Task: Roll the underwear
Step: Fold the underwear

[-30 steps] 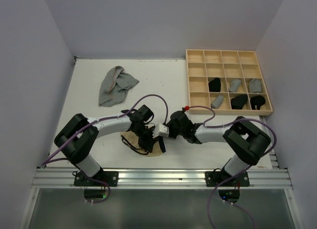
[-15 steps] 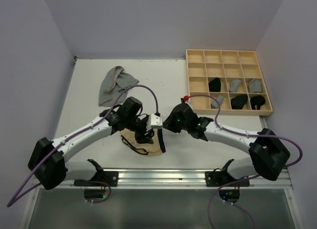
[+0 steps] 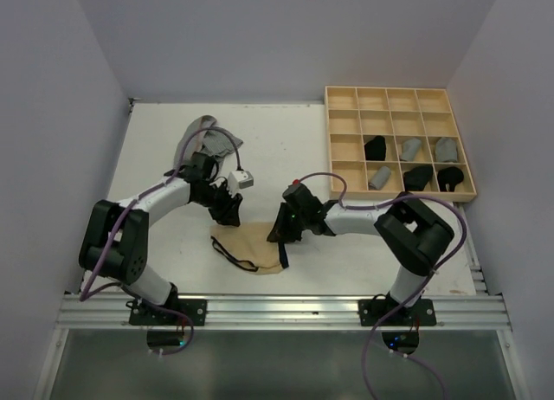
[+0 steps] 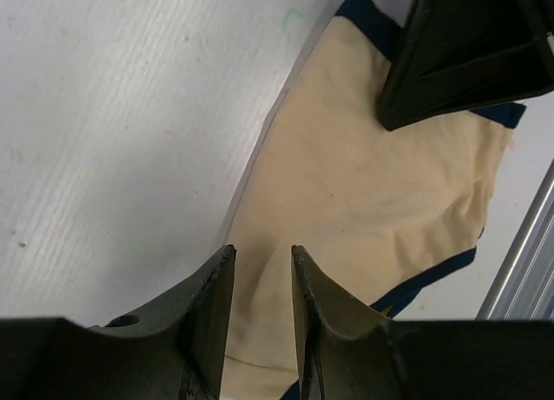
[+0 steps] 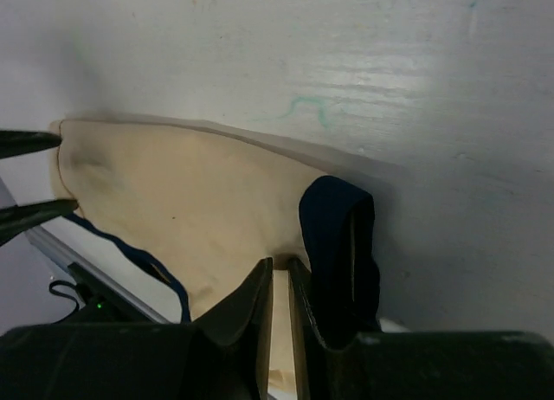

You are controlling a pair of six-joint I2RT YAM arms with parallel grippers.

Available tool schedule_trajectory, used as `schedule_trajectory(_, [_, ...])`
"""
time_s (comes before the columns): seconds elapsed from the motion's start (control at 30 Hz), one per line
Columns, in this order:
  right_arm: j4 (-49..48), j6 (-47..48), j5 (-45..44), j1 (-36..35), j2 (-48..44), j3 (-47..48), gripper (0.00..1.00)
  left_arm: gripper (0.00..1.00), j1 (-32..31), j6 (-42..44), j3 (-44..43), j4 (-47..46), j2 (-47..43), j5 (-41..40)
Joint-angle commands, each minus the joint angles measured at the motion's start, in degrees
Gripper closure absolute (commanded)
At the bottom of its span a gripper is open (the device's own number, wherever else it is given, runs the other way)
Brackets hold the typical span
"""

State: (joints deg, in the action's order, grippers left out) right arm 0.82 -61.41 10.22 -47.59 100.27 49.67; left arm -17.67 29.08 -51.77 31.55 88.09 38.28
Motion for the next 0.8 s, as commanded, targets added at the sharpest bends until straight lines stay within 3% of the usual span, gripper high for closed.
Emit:
schedule_trajectory(0.0, [-2.3,0.1,3.9,0.1,1.2,0.1,0.82,0.64,2.4,0.7,-0.5,1.2,3.0,0.8])
schedule_trajectory(0.17, [5.7,5.1,4.9,1.8,4.9,6.9,0.8,0.68,2.9,-0.4,-1.7,0.7,8.1,-2.7])
schedule_trajectory(0.37, [3.6,4.6,8.8,5.1,10.5,11.2,0.83,0.66,7.1,-1.7,-5.3,-4.5,10.9,-6.2])
schedule_trajectory(0.47, [-0.2,2.5,8.8,4.7,7.9,9.4,0.85,0.64,8.5,1.4,-11.1,-2.2,13.8,-4.9])
schedule_trajectory(0.6, [0.8,3.4,7.9,4.6,2.1,6.4,0.85,0.56,8.7,6.2,-15.7,2.8,11.3,-0.7])
schedule_trajectory(0.77, [-0.5,7.4,6.6,4.6,-6.5,5.9,0.73,0.54,9.7,8.1,-13.5,5.9,3.7,6.2])
